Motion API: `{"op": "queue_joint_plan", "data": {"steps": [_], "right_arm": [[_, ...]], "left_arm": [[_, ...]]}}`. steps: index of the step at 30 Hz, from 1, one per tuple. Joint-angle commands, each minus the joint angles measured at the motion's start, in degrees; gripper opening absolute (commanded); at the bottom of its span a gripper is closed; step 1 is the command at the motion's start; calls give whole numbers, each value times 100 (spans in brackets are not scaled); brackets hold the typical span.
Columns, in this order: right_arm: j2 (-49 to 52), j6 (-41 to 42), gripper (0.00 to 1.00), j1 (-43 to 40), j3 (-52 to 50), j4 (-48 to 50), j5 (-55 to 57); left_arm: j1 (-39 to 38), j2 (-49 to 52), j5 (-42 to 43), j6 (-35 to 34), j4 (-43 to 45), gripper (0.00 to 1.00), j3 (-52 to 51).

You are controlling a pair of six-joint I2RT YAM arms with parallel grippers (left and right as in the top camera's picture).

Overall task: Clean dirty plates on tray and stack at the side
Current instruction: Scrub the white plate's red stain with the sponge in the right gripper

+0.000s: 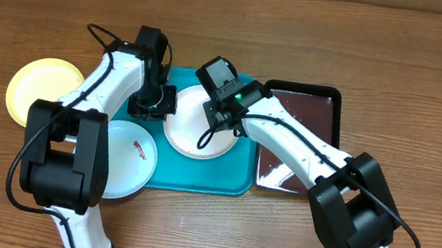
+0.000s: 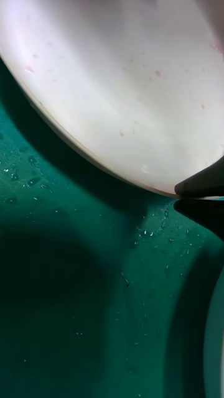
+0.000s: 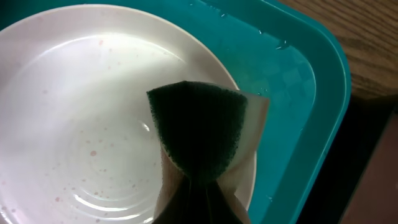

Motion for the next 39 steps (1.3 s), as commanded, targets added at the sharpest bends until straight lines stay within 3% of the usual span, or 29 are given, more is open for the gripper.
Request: {"op": "queue_joint_plan", "data": {"steps": [1, 23, 36, 39], "right_arm": [[22, 37, 4, 15, 118, 83, 149], [24, 42, 4, 4, -369, 581, 348], [28, 179, 4, 4, -1152, 1329, 293], [28, 367, 4, 4, -1191, 1329, -378]], "left_arm": [[-39, 7, -59, -79, 17, 4, -31], [-39, 7, -59, -79, 15, 4, -31], [-39, 7, -59, -79, 15, 4, -31], [-39, 7, -61, -76, 15, 4, -31]]}}
